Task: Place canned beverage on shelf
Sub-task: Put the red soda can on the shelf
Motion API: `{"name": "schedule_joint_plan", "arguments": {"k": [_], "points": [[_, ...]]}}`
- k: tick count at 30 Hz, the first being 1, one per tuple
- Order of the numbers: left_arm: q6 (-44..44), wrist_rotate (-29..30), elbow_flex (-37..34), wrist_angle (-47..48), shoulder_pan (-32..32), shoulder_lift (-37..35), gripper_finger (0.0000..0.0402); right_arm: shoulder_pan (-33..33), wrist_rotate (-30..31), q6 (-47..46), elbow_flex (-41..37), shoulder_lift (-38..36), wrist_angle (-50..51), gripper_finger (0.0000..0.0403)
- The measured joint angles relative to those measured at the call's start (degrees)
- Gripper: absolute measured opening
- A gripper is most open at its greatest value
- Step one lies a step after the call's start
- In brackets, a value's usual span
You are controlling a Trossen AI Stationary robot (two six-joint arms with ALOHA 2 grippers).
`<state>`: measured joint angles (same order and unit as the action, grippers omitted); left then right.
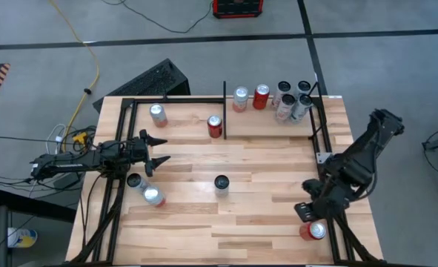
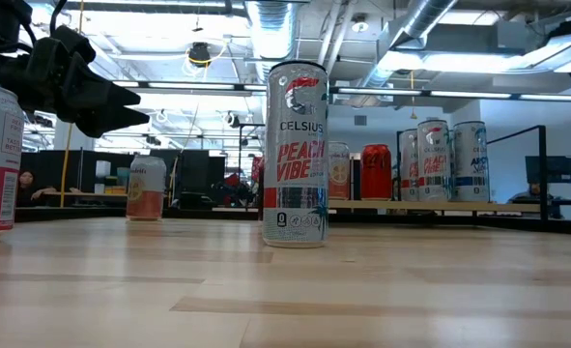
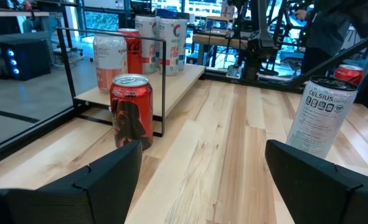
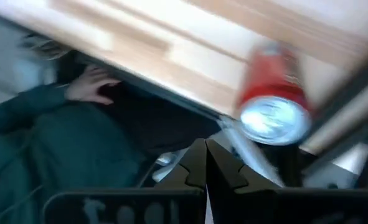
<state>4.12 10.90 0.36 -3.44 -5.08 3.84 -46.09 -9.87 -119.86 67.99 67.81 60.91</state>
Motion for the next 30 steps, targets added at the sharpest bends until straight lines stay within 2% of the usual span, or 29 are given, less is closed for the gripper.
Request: {"name": "schedule_joint_plan", "arguments": {"k": [8, 18, 23, 30], "points": [[0.0, 0.0, 0.0, 0.0, 0.0, 0.0, 0.0327, -3.0, -0.6, -5.9, 0.0, 0.0, 4.2, 0.0035], [0.0, 0.0, 0.0, 0.0, 0.0, 0.0, 0.0327, -3.3, -0.7, -6.2, 0.0, 0.0, 4.2, 0.0051], [0.0, 0.0, 0.0, 0.0, 0.0, 0.0, 0.0327, -3.3, -0.7, -5.9, 0.0, 0.0, 6.6, 0.01], [0.0, 0.0, 0.0, 0.0, 0.0, 0.0, 0.0327, -3.3, -0.8, -5.8, 0.0, 0.0, 7.0, 0.0226]]}}
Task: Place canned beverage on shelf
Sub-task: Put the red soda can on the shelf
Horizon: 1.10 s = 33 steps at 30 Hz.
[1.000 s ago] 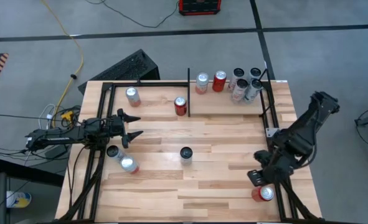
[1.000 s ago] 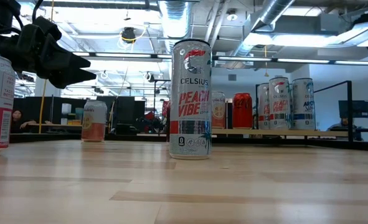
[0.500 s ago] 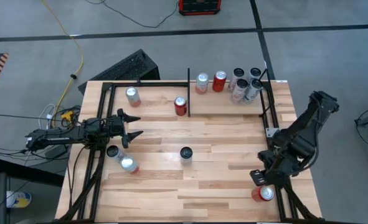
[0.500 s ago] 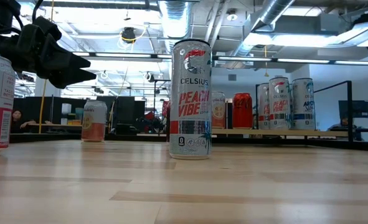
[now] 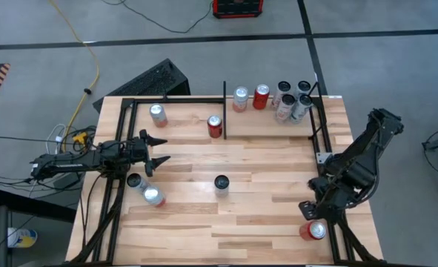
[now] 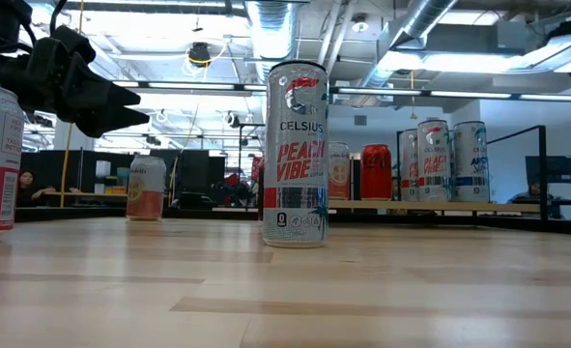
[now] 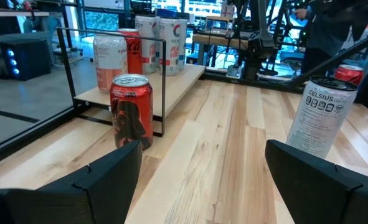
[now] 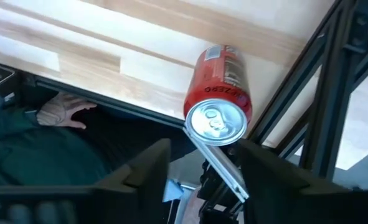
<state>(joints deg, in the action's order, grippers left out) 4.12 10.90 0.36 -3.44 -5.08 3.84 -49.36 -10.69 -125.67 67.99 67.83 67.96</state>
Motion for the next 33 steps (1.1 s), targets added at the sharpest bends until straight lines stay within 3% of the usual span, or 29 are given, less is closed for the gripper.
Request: {"name": "schedule_joint_plan", "arguments": {"k": [5, 10, 18, 24, 33], "points": [[0.0, 0.0, 0.0, 0.0, 0.0, 0.0, 0.0327, 0.0, -1.2, 0.1, 0.0, 0.0, -2.1, 0.0304], [0.0, 0.0, 0.0, 0.0, 0.0, 0.0, 0.0327, 0.0, -2.9, -0.3, 0.0, 0.0, -2.4, 0.034], [0.0, 0.0, 0.0, 0.0, 0.0, 0.0, 0.0327, 0.0, -3.4, -0.3, 0.0, 1.3, -2.9, 0.0344], [0.0, 0.0, 0.0, 0.0, 0.0, 0.0, 0.0327, 0.0, -10.6, 0.9, 0.0, 5.7, -3.5, 0.0344], [0.0, 0.0, 0.0, 0.0, 0.0, 0.0, 0.0327, 0.0, -10.7, 5.0, 0.0, 11.9, -4.1, 0.0344]]}}
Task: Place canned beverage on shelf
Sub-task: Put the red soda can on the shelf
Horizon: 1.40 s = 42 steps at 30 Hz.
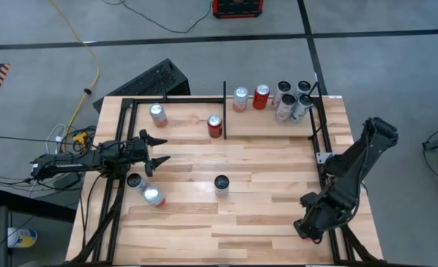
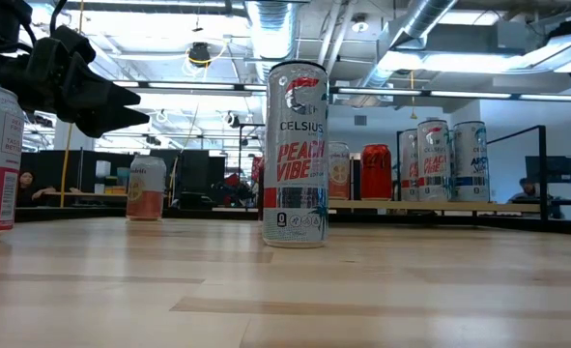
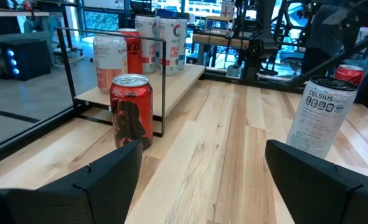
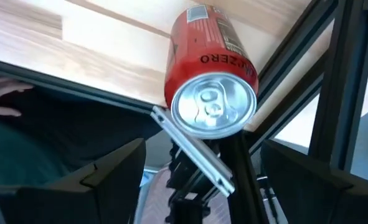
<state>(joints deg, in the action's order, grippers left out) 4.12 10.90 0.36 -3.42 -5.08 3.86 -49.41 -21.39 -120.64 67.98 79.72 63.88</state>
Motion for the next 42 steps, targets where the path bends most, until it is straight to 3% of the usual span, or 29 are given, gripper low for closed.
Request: {"name": "schedule_joint_plan", "arguments": {"k": [12, 32, 42], "points": [[0.0, 0.0, 0.0, 0.0, 0.0, 0.0, 0.0327, -0.3, -1.3, 4.3, 0.0, 4.6, 0.6, 0.0344], [0.0, 0.0, 0.0, 0.0, 0.0, 0.0, 0.0327, -1.7, -1.0, 4.1, 0.0, 5.1, 1.4, 0.0344], [0.0, 0.0, 0.0, 0.0, 0.0, 0.0, 0.0327, -2.3, 2.7, 4.1, -0.8, 5.0, 1.3, 0.0344]]}}
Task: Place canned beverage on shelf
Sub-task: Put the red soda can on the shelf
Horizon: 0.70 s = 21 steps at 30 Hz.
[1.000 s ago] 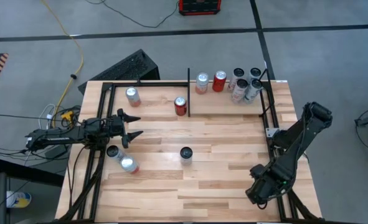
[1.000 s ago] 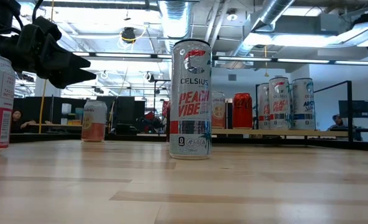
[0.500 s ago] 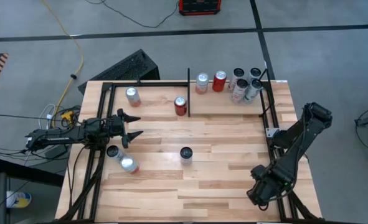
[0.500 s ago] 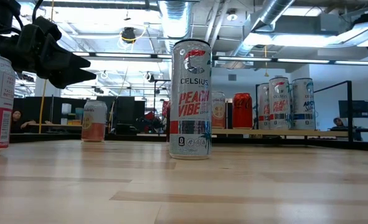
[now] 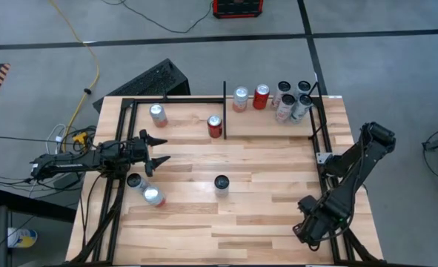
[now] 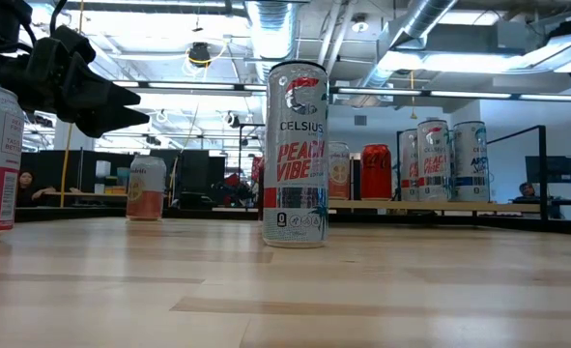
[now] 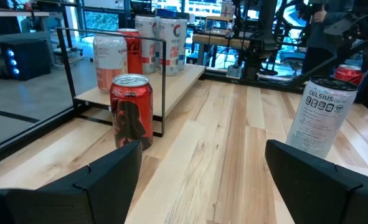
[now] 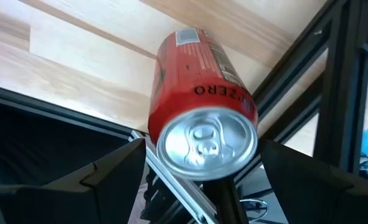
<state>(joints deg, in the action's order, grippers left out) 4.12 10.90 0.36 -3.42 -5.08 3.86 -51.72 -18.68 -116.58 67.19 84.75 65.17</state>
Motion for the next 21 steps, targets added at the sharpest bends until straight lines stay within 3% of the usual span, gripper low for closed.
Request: {"name": "schedule_joint_plan", "arguments": {"k": [21], "points": [[0.0, 0.0, 0.0, 0.0, 0.0, 0.0, 0.0327, 0.0, 1.6, 1.4, -2.8, 0.0, -3.9, 0.034]]}}
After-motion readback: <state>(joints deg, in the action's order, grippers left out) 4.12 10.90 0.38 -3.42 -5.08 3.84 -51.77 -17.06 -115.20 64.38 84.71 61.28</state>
